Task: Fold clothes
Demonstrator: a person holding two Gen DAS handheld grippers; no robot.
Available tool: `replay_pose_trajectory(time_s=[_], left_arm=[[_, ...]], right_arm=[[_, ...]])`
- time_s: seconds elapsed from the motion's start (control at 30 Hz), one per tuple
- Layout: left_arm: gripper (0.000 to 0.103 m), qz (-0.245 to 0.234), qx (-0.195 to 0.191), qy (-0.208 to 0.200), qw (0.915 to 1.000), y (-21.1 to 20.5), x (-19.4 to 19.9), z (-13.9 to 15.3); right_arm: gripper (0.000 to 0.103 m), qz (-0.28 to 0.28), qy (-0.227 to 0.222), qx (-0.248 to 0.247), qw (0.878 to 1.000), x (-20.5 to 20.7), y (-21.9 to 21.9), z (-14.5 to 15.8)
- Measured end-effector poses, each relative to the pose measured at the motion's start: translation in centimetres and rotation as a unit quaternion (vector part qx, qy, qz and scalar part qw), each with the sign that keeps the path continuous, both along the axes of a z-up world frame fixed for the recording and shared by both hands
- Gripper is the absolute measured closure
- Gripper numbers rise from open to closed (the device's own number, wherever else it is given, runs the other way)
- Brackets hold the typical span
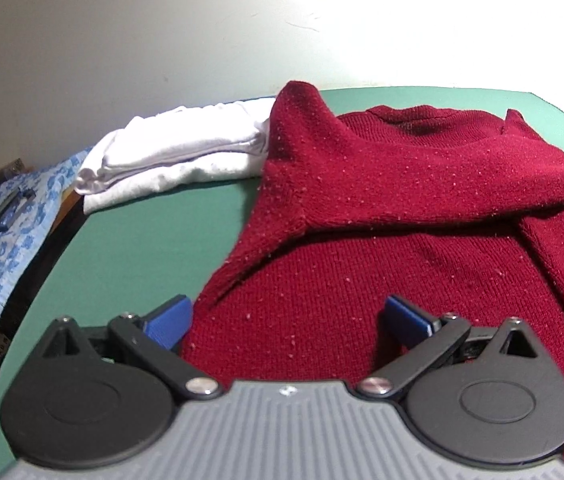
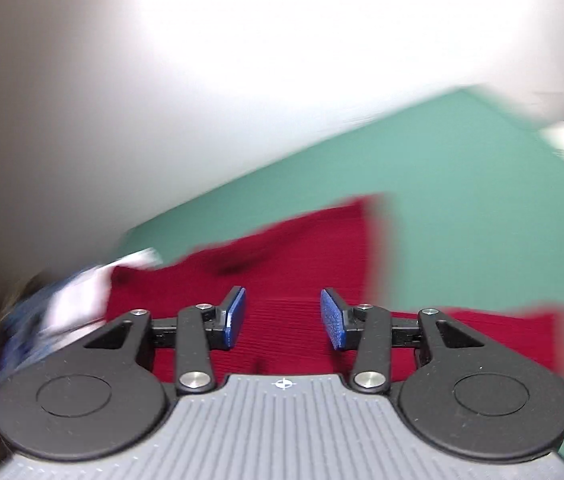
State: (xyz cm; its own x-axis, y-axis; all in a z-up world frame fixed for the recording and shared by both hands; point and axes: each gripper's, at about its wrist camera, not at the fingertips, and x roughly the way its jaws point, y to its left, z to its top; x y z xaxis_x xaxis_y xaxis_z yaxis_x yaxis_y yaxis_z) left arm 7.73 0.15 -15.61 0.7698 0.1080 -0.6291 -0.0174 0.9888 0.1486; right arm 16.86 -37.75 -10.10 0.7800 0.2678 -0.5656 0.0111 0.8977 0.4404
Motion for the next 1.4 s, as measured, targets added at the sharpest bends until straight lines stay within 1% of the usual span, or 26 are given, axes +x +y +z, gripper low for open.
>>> replay_pose_trajectory(time_s=[0.07,0.13,0.17,0.23,0.27,0.3,0.37,0.43,0.47,0.53,0.6,0.63,0.7,0.73,0.8,0.87,0.97,1.03,1.1,1.17,1.23,1.27,1.3,1.33,1.37,1.4], left_arm=[[0.001,0.0,0.008,-0.001,1.0,-0.2,0.0,0.0],[0.001,0.0,0.015,-0.002,0.9999,-0.5,-0.1,0.1],[0.001,0.0,0.02,-0.002,0.9998,-0.6,-0.1,0.1],[0.001,-0.003,0.045,0.004,0.999,-1.4,-0.4,0.5],[0.003,-0.011,0.052,0.009,0.9985,-1.9,-0.8,1.1],[0.003,-0.019,0.047,0.007,0.9987,-2.1,-1.6,1.8],[0.0,-0.033,0.024,-0.003,0.9992,-2.0,-4.1,3.6],[0.001,-0.031,0.002,-0.007,0.9995,-0.8,-6.7,4.9],[0.001,-0.018,-0.004,0.002,0.9998,0.2,-7.8,5.1],[0.002,0.011,-0.017,0.024,0.9995,2.6,-10.1,5.1],[0.006,0.045,-0.033,0.05,0.9972,5.2,-12.4,4.8],[0.006,0.053,-0.052,0.062,0.9953,6.2,-13.6,4.5],[0.006,0.068,-0.089,0.084,0.9901,8.0,-15.9,4.1],[0.006,0.064,-0.101,0.083,0.9894,8.2,-16.9,4.1],[0.004,0.056,-0.124,0.08,0.9875,8.5,-18.8,4.1],[0.002,0.037,-0.138,0.083,0.9863,8.3,-19.4,3.9],[0.002,0.006,-0.159,0.1,0.9822,8.0,-19.6,3.3],[0.003,-0.015,-0.173,0.111,0.9786,7.8,-19.7,2.9],[0.003,-0.036,-0.186,0.121,0.9744,7.6,-19.9,2.5],[0.002,-0.056,-0.184,0.113,0.9748,7.4,-20.3,2.2],[0.002,-0.067,-0.189,0.106,0.9739,7.6,-20.6,2.1],[0.003,-0.068,-0.194,0.103,0.9731,7.7,-20.7,2.1],[0.003,-0.07,-0.2,0.101,0.9722,7.8,-20.8,2.2],[0.012,-0.071,-0.205,0.098,0.9712,8.0,-20.9,2.2],[0.026,-0.073,-0.21,0.096,0.9703,8.1,-21.0,2.2],[0.033,-0.073,-0.215,0.094,0.9692,8.3,-21.1,2.3]], right_arm=[[0.057,-0.064,0.026,-0.01,0.998,-2.0,-3.9,-0.9],[0.057,-0.105,0.046,-0.012,0.993,-3.3,-6.8,-1.8],[0.057,-0.114,0.055,-0.012,0.992,-3.5,-7.3,-2.4],[0.057,-0.117,0.06,-0.011,0.991,-3.6,-7.6,-2.9],[0.057,-0.124,0.057,-0.012,0.991,-3.8,-7.3,-2.9],[0.057,-0.125,0.046,-0.008,0.991,-4.2,-7.0,-2.6],[0.057,-0.082,0.023,0.022,0.996,-4.9,-5.9,-1.8],[0.057,-0.005,0.016,0.064,0.998,-4.9,-3.6,-1.1],[0.057,0.043,0.015,0.087,0.995,-4.7,-2.1,-0.8],[0.057,0.141,0.04,0.131,0.98,-3.9,1.6,-0.5],[0.058,0.21,0.068,0.176,0.959,-3.1,5.6,-0.8],[0.058,0.233,0.081,0.192,0.95,-2.7,7.7,-1.0],[0.058,0.265,0.108,0.194,0.938,-2.1,12.2,-1.4],[0.058,0.278,0.111,0.18,0.937,-1.9,14.5,-1.5],[0.058,0.295,0.115,0.142,0.938,-1.5,19.0,-1.7],[0.058,0.292,0.128,0.119,0.94,-0.7,22.6,-2.4],[0.058,0.252,0.137,0.097,0.953,0.0,25.8,-3.5],[0.058,0.216,0.14,0.093,0.962,0.4,27.1,-4.3],[0.059,0.188,0.123,0.107,0.969,0.6,28.0,-4.9],[0.059,0.163,0.106,0.123,0.973,0.9,28.6,-5.5],[0.065,0.142,0.097,0.144,0.975,1.2,28.6,-5.9],[0.08,0.138,0.095,0.146,0.975,1.2,28.3,-5.8],[0.088,0.134,0.093,0.148,0.975,1.2,28.1,-5.7],[0.089,0.129,0.09,0.151,0.976,1.3,27.8,-5.7],[0.09,0.125,0.088,0.153,0.976,1.3,27.5,-5.6],[0.09,0.121,0.086,0.155,0.977,1.3,27.2,-5.5]])
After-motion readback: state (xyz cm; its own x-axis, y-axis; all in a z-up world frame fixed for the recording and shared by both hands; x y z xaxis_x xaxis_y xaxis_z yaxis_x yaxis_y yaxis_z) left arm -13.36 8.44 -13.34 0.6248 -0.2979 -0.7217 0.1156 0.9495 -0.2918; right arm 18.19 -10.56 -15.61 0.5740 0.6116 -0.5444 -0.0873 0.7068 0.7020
